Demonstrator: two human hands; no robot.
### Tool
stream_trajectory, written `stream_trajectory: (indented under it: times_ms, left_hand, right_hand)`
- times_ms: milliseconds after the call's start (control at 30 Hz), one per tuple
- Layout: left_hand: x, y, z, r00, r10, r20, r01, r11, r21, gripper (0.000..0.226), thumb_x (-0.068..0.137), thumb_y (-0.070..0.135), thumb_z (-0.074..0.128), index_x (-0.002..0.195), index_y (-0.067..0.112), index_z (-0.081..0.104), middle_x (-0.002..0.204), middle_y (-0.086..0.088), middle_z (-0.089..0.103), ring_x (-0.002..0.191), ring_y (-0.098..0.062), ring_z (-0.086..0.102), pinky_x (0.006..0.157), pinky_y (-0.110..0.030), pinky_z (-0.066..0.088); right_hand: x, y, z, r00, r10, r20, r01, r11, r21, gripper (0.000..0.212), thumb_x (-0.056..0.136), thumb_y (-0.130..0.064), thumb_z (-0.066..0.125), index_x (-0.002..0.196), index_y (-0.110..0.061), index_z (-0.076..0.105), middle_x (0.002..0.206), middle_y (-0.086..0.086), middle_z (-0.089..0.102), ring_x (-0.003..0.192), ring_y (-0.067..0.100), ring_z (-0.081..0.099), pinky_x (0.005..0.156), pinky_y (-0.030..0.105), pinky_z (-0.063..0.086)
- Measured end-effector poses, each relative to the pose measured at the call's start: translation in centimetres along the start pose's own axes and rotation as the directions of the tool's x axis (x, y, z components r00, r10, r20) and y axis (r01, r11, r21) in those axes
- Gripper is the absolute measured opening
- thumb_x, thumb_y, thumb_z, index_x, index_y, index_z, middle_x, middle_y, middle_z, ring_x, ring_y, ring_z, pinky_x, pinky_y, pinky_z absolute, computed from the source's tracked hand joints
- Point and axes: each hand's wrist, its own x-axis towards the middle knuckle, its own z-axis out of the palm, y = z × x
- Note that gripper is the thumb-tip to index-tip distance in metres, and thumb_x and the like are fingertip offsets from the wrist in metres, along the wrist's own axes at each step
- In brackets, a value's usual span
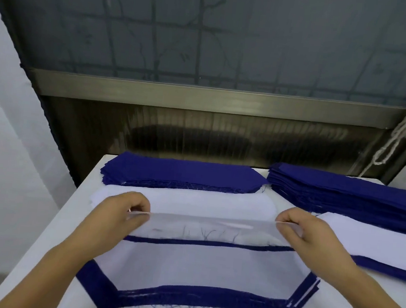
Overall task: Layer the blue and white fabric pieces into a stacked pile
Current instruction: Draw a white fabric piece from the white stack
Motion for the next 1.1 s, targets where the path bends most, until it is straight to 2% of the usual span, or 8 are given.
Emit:
stream_trajectory:
  times_ms: [100,200,300,600,733,833,967,1100]
  left_hand:
    - [-1.7,-0.6,-0.3,0.995,0.093,-0.019,-0.093,0.996,0.008,0.028,0.079,0.016,0.076,0.076,0.039,0.06,0.085,0.023,0.058,0.089,0.002,0.055,0.068,-0.006,0.042]
    - [-4.1,-1.8,1.0,0.975,0.186,0.123,-0.189,0.982,0.012,0.038,0.073,0.003,0.079,0.074,0.036,0.06,0.088,0.024,0.057,0.087,0.001,0.054,0.075,-0.011,0.043]
    - [-5.8,-2.7,2.5,0.958,0.204,0.201,-0.219,0.974,0.054,0.038,0.065,-0.003,0.078,0.075,0.03,0.062,0.084,0.026,0.055,0.082,0.004,0.051,0.074,-0.013,0.044]
    - [-6.4,-3.3,2.7,0.96,0.168,0.225,-0.192,0.977,0.09,0.03,0.072,0.002,0.066,0.078,0.031,0.065,0.083,0.025,0.057,0.079,0.004,0.053,0.074,-0.016,0.045]
    - [-6.3,-3.4,2.2,0.924,0.1,0.368,-0.123,0.992,0.04,0.004,0.081,0.041,0.061,0.085,0.039,0.063,0.095,0.026,0.055,0.092,0.004,0.052,0.08,-0.015,0.044]
    - [-5.5,-2.9,2.4,0.916,0.092,0.392,-0.127,0.99,0.066,0.03,0.079,0.069,0.049,0.084,0.042,0.062,0.098,0.027,0.055,0.093,0.007,0.052,0.08,-0.012,0.042]
    - [-3.9,-0.4,5.0,0.932,0.168,0.321,-0.204,0.976,0.081,0.027,0.09,0.057,0.048,0.086,0.034,0.063,0.088,0.02,0.055,0.086,0.004,0.049,0.078,-0.017,0.044]
    - [-3.3,0.3,7.2,0.952,0.169,0.254,-0.194,0.978,0.076,0.018,0.094,0.044,0.053,0.084,0.03,0.057,0.088,0.019,0.05,0.085,0.002,0.044,0.076,-0.02,0.044]
  right_hand:
    - [-1.9,0.8,1.2,0.955,-0.269,-0.127,0.247,0.955,-0.166,0.017,0.098,-0.031,0.046,0.091,-0.03,0.062,0.09,-0.027,0.056,0.089,-0.004,0.053,0.078,0.009,0.041]
    - [-4.4,2.6,3.3,0.898,-0.438,-0.046,0.413,0.874,-0.257,0.028,0.099,-0.032,0.044,0.092,-0.022,0.068,0.098,-0.015,0.061,0.092,0.002,0.056,0.083,0.017,0.041]
    - [-6.1,3.9,5.0,0.868,-0.495,0.029,0.48,0.823,-0.304,0.044,0.102,-0.037,0.033,0.091,-0.022,0.072,0.099,-0.011,0.064,0.092,0.005,0.055,0.084,0.019,0.042]
    - [-6.4,3.8,5.4,0.864,-0.501,0.061,0.497,0.824,-0.273,0.051,0.104,-0.038,0.029,0.092,-0.022,0.076,0.098,-0.01,0.067,0.091,0.003,0.053,0.082,0.016,0.042]
    - [-6.4,3.1,4.7,0.893,-0.435,0.115,0.45,0.856,-0.256,0.039,0.099,-0.041,0.041,0.092,-0.024,0.075,0.098,-0.013,0.065,0.089,0.001,0.055,0.08,0.015,0.044]
    - [-6.2,2.1,4.4,0.926,-0.357,0.123,0.375,0.903,-0.208,0.028,0.09,-0.047,0.052,0.095,-0.028,0.072,0.1,-0.02,0.062,0.09,-0.004,0.056,0.082,0.013,0.043]
    - [-4.8,0.6,5.5,0.942,-0.312,0.127,0.331,0.927,-0.176,0.016,0.093,-0.039,0.055,0.092,-0.028,0.066,0.093,-0.022,0.056,0.085,-0.004,0.05,0.081,0.007,0.037]
    - [-3.7,1.1,6.3,0.939,-0.235,0.25,0.287,0.937,-0.198,0.014,0.095,-0.04,0.054,0.095,-0.027,0.061,0.093,-0.022,0.048,0.085,-0.004,0.045,0.08,0.005,0.031]
